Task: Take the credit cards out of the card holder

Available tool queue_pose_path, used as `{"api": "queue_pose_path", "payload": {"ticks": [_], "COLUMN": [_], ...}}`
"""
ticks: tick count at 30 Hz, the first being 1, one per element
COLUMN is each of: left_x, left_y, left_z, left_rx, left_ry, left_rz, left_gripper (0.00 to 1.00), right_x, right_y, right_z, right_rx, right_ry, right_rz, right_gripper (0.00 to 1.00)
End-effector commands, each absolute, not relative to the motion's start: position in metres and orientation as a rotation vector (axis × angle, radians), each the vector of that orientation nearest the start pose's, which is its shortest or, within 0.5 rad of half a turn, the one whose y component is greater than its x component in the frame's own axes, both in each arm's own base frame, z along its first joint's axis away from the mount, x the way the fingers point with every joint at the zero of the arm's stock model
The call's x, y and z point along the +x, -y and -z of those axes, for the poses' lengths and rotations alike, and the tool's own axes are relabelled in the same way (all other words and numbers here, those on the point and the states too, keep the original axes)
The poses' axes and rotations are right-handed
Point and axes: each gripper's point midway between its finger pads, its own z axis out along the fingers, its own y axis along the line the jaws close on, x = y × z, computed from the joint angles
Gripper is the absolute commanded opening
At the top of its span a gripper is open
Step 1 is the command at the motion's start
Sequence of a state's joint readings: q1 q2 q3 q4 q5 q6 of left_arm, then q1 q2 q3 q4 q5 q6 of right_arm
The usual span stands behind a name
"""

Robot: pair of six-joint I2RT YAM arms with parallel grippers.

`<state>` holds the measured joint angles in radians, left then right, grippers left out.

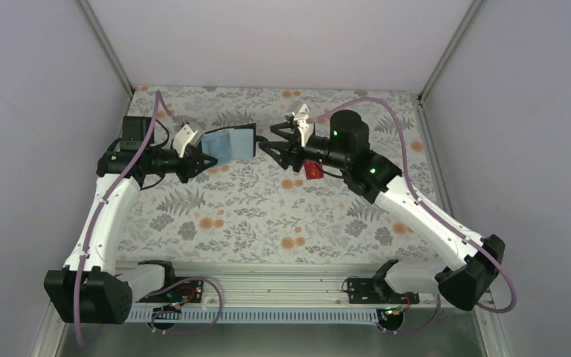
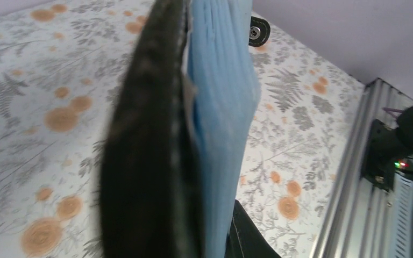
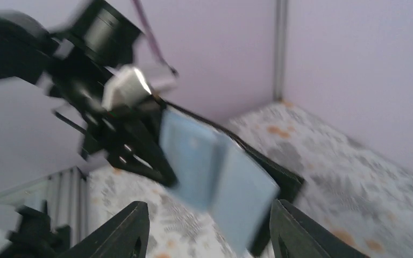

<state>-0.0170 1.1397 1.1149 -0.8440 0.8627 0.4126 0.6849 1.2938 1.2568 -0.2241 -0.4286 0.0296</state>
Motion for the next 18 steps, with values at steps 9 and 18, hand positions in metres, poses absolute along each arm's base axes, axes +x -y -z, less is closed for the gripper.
{"api": "queue_pose_path", "payload": {"ticks": [9, 18], "left_x": [0.222, 0.205], "left_y": [0.163, 0.167], "left_z": [-0.311, -0.319], "left_rx": [1.052, 1.113], "left_ry": [-1.74, -1.653], "left_rz": [1.09, 1.137], "left_gripper": [0.02, 0.02], "right_x": [0.296, 0.247], "right_y": [-0.362, -0.382], "right_z": [-0.337, -0.337], "right_rx": [-0.838, -1.131], "right_ry": [-1.714, -1.556], "right_rz": [-0.873, -1.09], "right_gripper": [0.99, 0.46]}}
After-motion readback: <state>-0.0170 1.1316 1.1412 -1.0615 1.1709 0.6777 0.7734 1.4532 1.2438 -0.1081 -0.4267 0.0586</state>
